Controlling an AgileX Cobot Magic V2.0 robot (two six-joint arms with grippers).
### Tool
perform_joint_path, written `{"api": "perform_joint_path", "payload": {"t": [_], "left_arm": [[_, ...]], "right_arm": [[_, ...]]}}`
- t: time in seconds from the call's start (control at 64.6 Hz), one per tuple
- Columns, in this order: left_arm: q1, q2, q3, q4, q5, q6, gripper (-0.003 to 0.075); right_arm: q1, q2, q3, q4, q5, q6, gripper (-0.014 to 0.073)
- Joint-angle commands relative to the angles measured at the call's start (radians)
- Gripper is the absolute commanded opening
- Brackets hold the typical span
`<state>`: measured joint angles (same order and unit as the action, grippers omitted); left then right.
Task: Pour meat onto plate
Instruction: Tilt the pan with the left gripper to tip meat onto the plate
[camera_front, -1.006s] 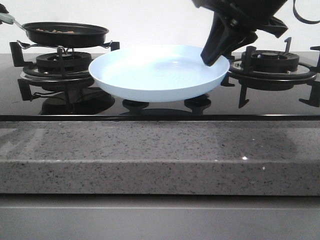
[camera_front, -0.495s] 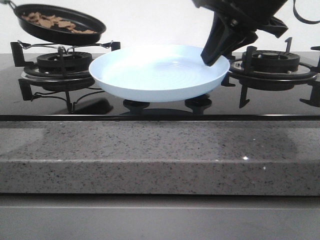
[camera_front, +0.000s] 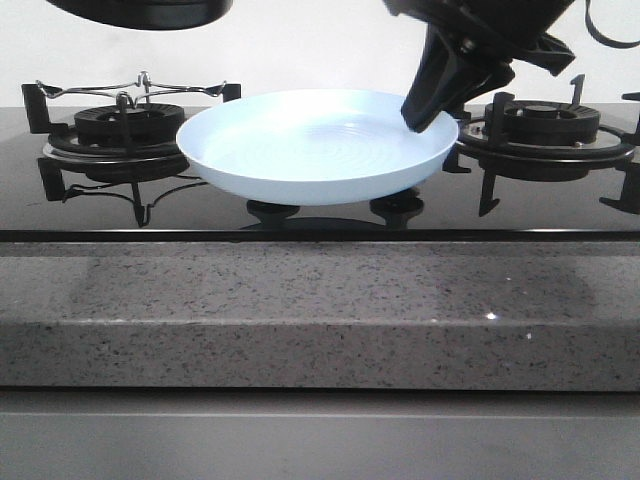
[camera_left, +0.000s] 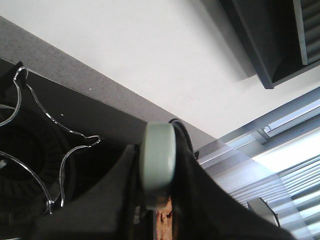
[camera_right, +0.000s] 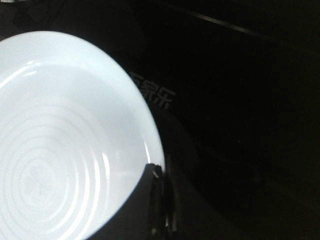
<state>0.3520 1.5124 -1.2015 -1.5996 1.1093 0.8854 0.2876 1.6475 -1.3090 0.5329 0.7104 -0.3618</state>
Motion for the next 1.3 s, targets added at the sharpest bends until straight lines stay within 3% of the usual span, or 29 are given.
{"api": "perform_joint_path", "payload": {"t": [0.0,0.155,0.464,0.65,1.285], "left_arm": [[-0.006,-0.084,0.016,-0.135,0.023,0.037,-0.002],[-0.06,-0.156,0.084,-0.135,-0.066,0.08,-0.002],[-0.305,-0.183,0.098,-0.114,-0.215,0.188,-0.002],[-0.43,-0.183,0.072,-0.114,-0.35,0.359,-0.002],[-0.586,-0.338,0.048,-0.112,-0.407,0.982,-0.002]], "right_arm": [[-0.001,-0.052,-0.023,0.032,-0.037,-0.008,-0.0068],[-0.001,-0.052,-0.023,0.032,-0.037,-0.008,-0.0068],[-0.001,-0.052,-0.023,0.032,-0.037,-0.008,-0.0068],[-0.001,-0.052,-0.023,0.032,-0.037,-0.008,-0.0068],[-0.001,-0.052,-0.023,0.032,-0.037,-0.008,-0.0068]]}}
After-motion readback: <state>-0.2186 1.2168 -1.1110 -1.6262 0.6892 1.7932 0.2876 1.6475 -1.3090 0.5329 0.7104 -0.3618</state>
